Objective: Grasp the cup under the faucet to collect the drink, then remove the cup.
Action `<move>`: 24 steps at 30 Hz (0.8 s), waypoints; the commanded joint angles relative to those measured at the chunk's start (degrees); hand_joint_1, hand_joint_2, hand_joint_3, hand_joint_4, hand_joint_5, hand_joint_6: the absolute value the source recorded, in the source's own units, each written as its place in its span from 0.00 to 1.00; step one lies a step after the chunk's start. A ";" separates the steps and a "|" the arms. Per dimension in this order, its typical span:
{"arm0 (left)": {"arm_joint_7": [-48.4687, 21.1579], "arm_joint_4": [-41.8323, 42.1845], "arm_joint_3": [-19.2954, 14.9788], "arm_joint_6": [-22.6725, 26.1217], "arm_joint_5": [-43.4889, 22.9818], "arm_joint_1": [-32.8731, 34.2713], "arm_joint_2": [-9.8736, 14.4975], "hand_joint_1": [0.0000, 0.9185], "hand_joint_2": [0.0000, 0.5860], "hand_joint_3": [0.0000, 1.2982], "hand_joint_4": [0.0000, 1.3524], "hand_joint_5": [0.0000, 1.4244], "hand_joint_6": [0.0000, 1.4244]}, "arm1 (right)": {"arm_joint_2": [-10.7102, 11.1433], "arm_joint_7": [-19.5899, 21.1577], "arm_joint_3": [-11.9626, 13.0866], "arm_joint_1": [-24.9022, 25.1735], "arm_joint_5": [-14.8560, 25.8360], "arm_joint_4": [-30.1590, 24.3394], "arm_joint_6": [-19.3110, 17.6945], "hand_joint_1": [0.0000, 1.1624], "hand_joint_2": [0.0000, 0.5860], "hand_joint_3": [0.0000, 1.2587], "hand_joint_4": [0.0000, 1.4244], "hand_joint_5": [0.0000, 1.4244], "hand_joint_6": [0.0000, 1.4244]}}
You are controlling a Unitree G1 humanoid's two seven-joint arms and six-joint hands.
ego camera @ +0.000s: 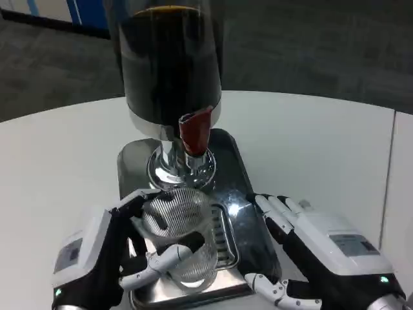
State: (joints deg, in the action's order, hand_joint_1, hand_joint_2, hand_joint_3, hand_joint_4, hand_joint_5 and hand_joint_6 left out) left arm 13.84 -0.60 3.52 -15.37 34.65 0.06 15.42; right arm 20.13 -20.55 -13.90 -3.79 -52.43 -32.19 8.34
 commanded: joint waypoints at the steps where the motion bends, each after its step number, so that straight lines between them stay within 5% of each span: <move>1: 2.09 -1.94 0.59 -1.29 1.01 2.80 0.98 0.28 0.85 0.58 0.69 0.68 0.84 | 0.04 -0.24 0.43 -0.71 -0.12 -1.14 0.16 0.20 0.69 0.00 0.00 0.00 0.00; 24: 5.72 -8.11 5.80 -0.45 7.50 11.11 4.27 0.27 0.85 0.57 0.66 0.67 0.84 | 0.11 1.03 2.37 -3.50 1.94 -2.12 -0.90 0.20 0.69 0.00 0.00 0.00 0.00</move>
State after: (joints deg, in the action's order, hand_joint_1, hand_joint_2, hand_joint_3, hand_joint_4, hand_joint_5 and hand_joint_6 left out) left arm 18.44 -8.49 8.33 -15.40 41.34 10.34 19.31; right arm 20.23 -20.42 -11.86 -6.79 -51.04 -33.69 8.29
